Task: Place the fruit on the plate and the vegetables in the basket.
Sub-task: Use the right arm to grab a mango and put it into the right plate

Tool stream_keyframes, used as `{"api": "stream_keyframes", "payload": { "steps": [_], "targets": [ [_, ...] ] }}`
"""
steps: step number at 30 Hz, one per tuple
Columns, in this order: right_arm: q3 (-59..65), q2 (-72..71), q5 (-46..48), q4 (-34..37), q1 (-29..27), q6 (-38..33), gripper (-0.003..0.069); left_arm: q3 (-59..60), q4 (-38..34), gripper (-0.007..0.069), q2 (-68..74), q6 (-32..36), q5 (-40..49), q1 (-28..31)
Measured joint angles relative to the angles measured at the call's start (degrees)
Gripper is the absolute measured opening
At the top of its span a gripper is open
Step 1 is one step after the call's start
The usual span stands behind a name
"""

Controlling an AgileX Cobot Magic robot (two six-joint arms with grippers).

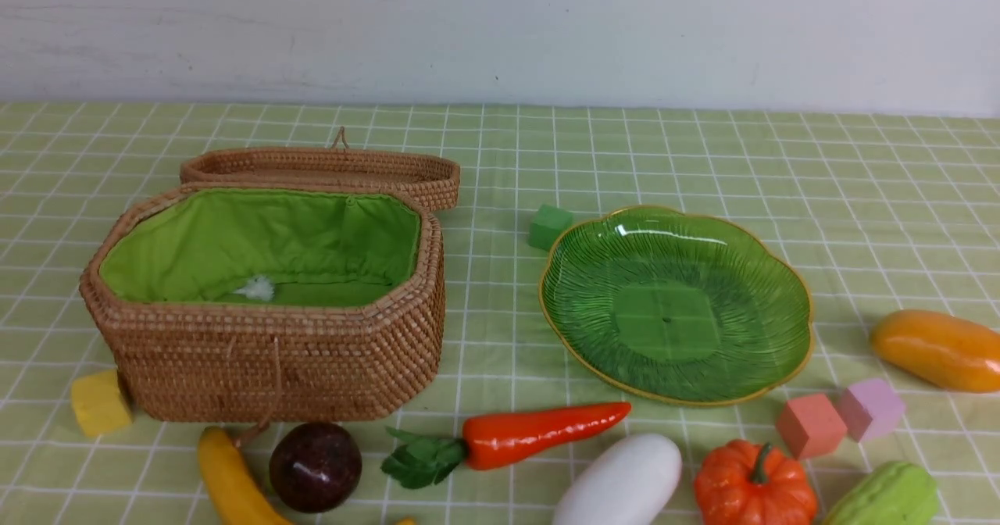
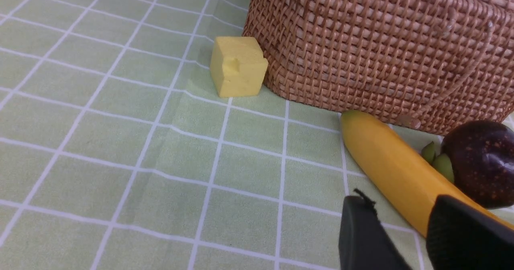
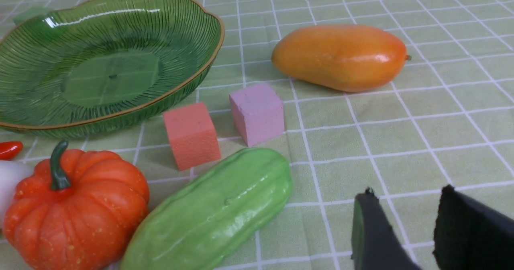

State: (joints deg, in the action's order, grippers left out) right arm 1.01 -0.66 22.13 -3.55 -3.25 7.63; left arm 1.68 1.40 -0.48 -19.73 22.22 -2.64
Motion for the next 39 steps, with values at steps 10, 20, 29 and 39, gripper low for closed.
{"api": "stream_keyframes", "payload": {
  "steps": [10,20,29,39],
  "targets": [
    [0.0,0.0,0.0,0.0,0.0,0.0,0.0241,0.0,0.0,0.0239,0.0,0.0,0.0,0.0],
    [0.0,0.0,0.0,0.0,0.0,0.0,0.0241,0.0,0.0,0.0239,0.0,0.0,0.0,0.0],
    [0.3,0.0,-1.7,0.6,0.0,0.0,0.0241,0.0,0.0,0.0239,0.0,0.0,0.0,0.0],
    [0.6,0.0,-22.1,2.4,0.0,0.0,0.0241,0.0,0.0,0.0239,0.0,0.0,0.0,0.0]
  ]
}}
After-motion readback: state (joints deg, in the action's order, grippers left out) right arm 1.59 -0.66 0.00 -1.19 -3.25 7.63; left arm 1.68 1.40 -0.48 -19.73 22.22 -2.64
